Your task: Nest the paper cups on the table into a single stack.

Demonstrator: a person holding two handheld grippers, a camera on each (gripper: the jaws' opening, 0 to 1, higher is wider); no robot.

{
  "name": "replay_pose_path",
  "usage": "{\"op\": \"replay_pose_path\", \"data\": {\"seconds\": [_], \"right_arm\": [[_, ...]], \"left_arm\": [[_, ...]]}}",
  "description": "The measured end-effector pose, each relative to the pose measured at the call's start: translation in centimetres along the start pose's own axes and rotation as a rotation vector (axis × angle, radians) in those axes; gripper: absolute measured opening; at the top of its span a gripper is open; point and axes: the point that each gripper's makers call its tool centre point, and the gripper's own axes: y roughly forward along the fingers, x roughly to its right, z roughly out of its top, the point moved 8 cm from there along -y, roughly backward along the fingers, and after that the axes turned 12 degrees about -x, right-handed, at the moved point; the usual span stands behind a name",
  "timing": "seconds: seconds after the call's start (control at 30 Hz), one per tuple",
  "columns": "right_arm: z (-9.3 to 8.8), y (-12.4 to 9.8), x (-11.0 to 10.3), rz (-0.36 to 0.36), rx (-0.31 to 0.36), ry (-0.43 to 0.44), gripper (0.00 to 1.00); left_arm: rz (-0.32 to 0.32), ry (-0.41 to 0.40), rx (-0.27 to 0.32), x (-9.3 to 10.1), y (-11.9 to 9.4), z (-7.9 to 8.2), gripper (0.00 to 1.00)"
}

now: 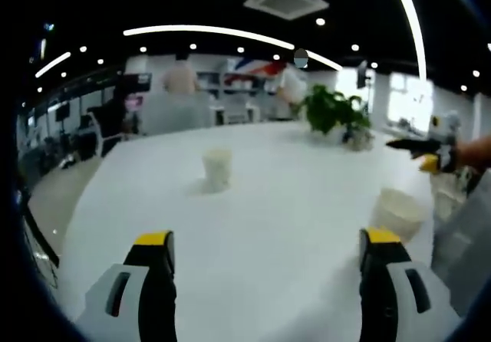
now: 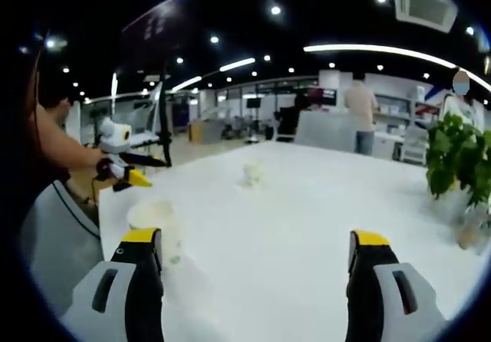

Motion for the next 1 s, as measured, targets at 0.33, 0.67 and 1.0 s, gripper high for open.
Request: {"op": "replay_pose_path", "data": {"seconds": [0.33,0.67,1.0], "right_arm": [[-0.2,0.0,-0.1,-0.003,-0.004,0.019,0.99],[-0.4,0.2,-0.5,0.008,-0.011,0.02,0.98],[-1.3,0.3,-0.5,0.019,-0.03,0.033,0.97]], "left_arm": [[0.014,-0.015,0.044,-2.3,7.3,3.0,0.99],[0.035,-0.006,0.054,-3.5,12.8,5.6,0.99],[0.053,0.019,0.1,-5.9,16.9,8.7,0.97]]}}
